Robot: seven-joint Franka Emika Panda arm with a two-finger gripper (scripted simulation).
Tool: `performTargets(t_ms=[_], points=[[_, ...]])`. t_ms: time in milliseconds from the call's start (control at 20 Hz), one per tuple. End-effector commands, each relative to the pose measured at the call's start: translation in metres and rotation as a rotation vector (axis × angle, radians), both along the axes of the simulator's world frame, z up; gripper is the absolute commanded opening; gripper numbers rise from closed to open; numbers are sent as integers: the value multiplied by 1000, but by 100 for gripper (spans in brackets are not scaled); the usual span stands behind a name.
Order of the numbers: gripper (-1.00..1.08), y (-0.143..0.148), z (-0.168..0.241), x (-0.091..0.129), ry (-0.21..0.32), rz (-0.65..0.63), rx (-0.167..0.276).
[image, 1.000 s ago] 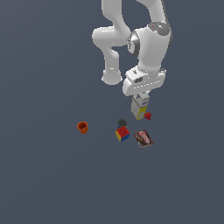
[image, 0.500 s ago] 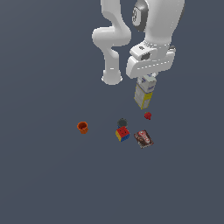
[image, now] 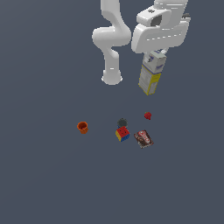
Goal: Pick up a designated object from a clutter of objects.
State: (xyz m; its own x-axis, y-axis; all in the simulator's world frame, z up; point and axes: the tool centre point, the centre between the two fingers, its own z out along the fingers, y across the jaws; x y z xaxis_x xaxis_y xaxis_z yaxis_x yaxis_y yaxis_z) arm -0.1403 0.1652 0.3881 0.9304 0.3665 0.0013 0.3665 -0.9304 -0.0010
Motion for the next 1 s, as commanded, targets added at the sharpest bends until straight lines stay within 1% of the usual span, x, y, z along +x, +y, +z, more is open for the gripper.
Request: performTargets(t_ms=[0,250,450,700,950], points=[[-100,2,21,-2,1,0,-1],[-100,6,53,-4,1,-1,-1],[-100,8,69,-4,1,-1,-2],[-100,9,78,-4,1,-1,-2],[-100,9,77,-3,1,-1,-2]])
